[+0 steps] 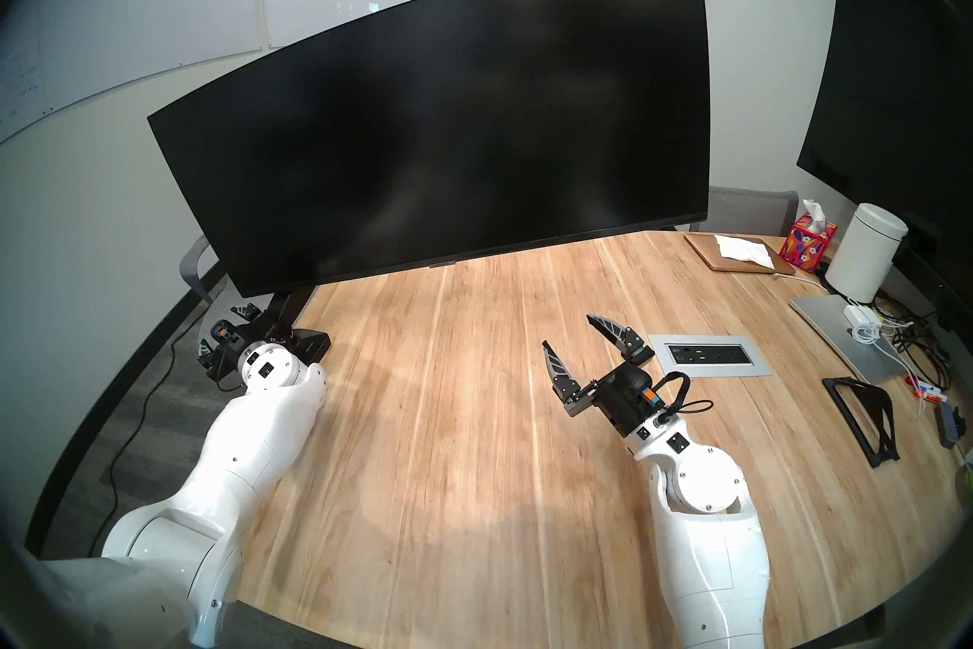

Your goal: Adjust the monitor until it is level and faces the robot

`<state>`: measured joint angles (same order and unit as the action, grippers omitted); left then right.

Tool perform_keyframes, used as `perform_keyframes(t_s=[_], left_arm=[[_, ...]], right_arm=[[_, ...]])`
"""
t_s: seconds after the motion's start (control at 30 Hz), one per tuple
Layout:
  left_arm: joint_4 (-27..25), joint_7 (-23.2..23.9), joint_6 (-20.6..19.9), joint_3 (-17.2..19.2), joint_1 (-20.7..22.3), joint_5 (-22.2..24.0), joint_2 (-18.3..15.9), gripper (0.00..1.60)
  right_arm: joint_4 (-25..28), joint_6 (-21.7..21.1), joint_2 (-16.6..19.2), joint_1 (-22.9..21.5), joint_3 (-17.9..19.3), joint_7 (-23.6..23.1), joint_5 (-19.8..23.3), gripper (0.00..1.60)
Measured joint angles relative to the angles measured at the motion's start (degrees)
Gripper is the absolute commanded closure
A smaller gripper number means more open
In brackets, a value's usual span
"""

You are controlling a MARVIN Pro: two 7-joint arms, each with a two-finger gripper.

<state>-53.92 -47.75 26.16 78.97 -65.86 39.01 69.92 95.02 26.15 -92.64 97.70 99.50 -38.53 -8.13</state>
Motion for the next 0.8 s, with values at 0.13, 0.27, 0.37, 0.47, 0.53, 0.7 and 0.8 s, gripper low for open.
perform_keyframes(t_s=[0.13, 0.27, 0.37, 0.47, 0.53, 0.7, 0.8], left_arm=[[-0.12, 0.51, -0.17, -0.21, -0.11, -0.02, -0.28, 0.00], [-0.71, 1.11, -0.53, -0.34, -0.47, 0.03, -0.61, 0.00], [-1.59, 1.72, -0.80, -0.42, -0.72, 0.16, -0.77, 0.00], [-2.48, 2.38, -1.10, -0.43, -1.04, 0.45, -0.91, 0.00], [-2.97, 2.72, -1.27, -0.43, -1.27, 0.77, -1.01, 0.00], [-4.07, 3.74, -1.75, -0.27, -1.92, 2.20, -1.40, 0.00], [-4.36, 4.02, -1.93, -0.21, -2.06, 2.75, -1.51, 0.00]], right_arm=[[0.00, 0.00, 0.00, 0.00, 0.00, 0.00, 0.00, 0.00], [0.00, 0.00, 0.00, 0.00, 0.00, 0.00, 0.00, 0.00], [0.00, 0.00, 0.00, 0.00, 0.00, 0.00, 0.00, 0.00], [0.00, 0.00, 0.00, 0.00, 0.00, 0.00, 0.00, 0.00], [0.00, 0.00, 0.00, 0.00, 0.00, 0.00, 0.00, 0.00], [0.00, 0.00, 0.00, 0.00, 0.00, 0.00, 0.00, 0.00], [0.00, 0.00, 0.00, 0.00, 0.00, 0.00, 0.00, 0.00]])
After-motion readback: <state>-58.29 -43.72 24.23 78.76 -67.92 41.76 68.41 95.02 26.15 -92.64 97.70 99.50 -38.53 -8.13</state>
